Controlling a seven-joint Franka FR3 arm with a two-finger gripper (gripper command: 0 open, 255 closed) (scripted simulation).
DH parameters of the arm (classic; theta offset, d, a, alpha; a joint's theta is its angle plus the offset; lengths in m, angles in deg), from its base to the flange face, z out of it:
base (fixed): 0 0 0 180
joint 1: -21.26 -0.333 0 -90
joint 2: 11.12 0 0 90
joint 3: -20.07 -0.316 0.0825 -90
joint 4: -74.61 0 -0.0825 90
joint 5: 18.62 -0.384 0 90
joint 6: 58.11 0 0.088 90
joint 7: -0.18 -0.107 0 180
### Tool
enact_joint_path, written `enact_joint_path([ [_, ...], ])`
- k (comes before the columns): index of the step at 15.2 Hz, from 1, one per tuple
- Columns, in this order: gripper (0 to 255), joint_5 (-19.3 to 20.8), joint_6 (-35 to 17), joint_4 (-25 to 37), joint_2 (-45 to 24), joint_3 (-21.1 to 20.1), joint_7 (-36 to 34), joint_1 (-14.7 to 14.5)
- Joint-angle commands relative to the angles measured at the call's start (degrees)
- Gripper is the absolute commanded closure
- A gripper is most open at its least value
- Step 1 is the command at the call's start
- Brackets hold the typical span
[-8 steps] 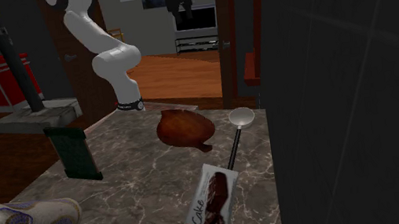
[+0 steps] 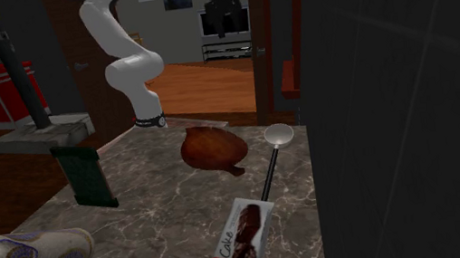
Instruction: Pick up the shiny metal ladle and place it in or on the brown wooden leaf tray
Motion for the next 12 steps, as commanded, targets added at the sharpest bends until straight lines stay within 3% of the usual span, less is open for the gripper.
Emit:
enact_joint_path([
  [1, 0, 0.2, -2.9, 0.4, -3.2, -0.9, -3.7, 1.5],
  [12, 0, 4.4, -14.3, 8.1, -23.0, -2.1, -22.0, 9.3],
])
